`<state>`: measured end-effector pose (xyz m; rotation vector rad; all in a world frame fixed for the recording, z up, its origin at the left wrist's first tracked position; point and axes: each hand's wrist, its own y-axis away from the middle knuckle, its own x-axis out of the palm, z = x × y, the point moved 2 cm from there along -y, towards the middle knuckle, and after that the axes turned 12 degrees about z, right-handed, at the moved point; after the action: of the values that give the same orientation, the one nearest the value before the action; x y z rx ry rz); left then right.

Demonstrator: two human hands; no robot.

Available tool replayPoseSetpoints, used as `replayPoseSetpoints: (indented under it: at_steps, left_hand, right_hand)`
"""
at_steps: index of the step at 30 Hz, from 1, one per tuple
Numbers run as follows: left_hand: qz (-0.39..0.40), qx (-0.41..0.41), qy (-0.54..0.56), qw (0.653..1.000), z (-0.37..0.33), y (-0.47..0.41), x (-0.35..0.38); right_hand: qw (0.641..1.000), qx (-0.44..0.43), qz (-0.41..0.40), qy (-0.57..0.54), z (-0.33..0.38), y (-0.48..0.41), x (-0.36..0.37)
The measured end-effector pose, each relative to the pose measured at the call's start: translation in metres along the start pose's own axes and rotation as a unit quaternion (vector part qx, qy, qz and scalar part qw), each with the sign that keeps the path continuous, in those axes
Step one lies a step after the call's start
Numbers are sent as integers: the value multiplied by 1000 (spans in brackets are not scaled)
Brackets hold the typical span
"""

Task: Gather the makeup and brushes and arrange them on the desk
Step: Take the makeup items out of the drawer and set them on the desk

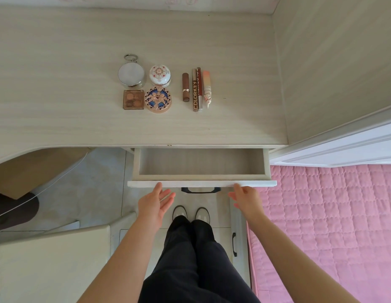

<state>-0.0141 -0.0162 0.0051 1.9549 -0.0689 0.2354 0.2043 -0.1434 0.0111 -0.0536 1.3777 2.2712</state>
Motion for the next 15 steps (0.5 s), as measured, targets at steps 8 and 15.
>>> replayPoseSetpoints:
  at_steps: [8, 15]
  left_hand:
    - [11, -17, 110, 994, -23, -9, 7]
    - [14, -24, 78, 997, -34, -18, 13]
  right_hand:
    - [917, 105, 21, -385, 22, -18, -6]
    - [894, 112, 29, -433, 42, -25, -12]
